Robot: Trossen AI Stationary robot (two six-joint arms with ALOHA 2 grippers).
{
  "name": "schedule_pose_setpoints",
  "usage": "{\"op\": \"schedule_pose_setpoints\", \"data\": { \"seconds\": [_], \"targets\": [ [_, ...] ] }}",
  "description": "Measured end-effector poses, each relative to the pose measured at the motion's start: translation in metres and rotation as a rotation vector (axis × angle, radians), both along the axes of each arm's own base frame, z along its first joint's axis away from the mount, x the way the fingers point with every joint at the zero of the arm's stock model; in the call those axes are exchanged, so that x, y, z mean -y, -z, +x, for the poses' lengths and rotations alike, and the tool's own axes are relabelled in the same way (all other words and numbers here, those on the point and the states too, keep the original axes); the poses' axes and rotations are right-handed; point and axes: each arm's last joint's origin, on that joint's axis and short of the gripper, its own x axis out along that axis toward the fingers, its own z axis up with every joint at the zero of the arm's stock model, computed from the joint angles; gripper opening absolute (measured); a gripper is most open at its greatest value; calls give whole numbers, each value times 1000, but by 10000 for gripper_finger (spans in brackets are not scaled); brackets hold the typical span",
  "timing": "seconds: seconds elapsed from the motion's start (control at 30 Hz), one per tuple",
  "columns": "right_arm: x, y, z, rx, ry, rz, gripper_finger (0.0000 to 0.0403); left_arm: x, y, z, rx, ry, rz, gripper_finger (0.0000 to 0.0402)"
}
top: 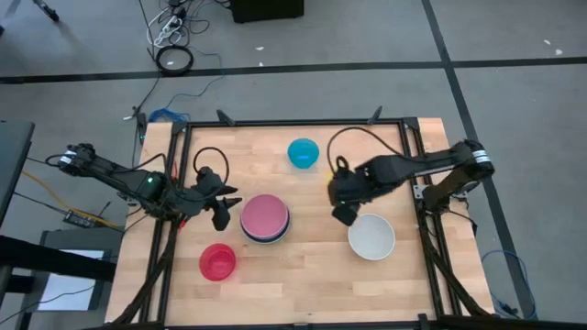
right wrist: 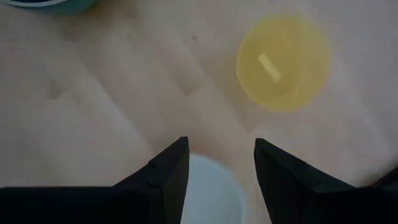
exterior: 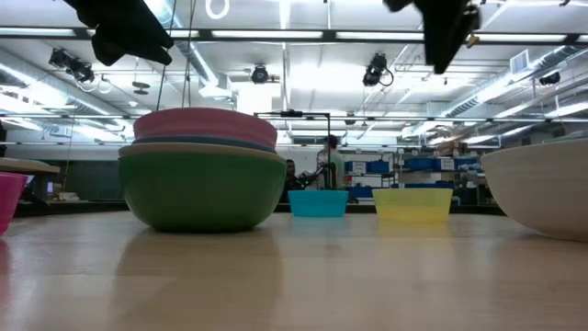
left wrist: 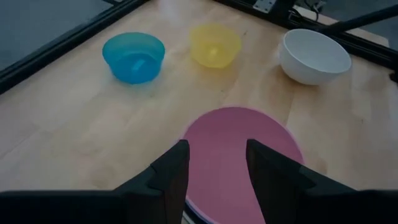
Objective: Nest bowls inside each other
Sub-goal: Stack the white bowl on top of the pink bowl
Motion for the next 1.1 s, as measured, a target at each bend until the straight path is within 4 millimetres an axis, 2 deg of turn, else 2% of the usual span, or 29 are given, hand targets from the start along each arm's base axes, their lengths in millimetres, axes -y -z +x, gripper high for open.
{"op": "schedule_pose_setpoints", "data": {
  "seconds": [0.2,0.5,0.7,1.1],
  "targets": [
    [-32,0,-9,-5,31,85,172,0,0,0,0,0,2,168],
    [-65,45,1,-126,30,140,177,0,0,0,0,0,3,168],
    [-70,74,3,-110,43,184,179,0,0,0,0,1,3,168],
    [-73,119,0,-93,75,293,179,0,0,0,-5,1,4,168]
  ]
}}
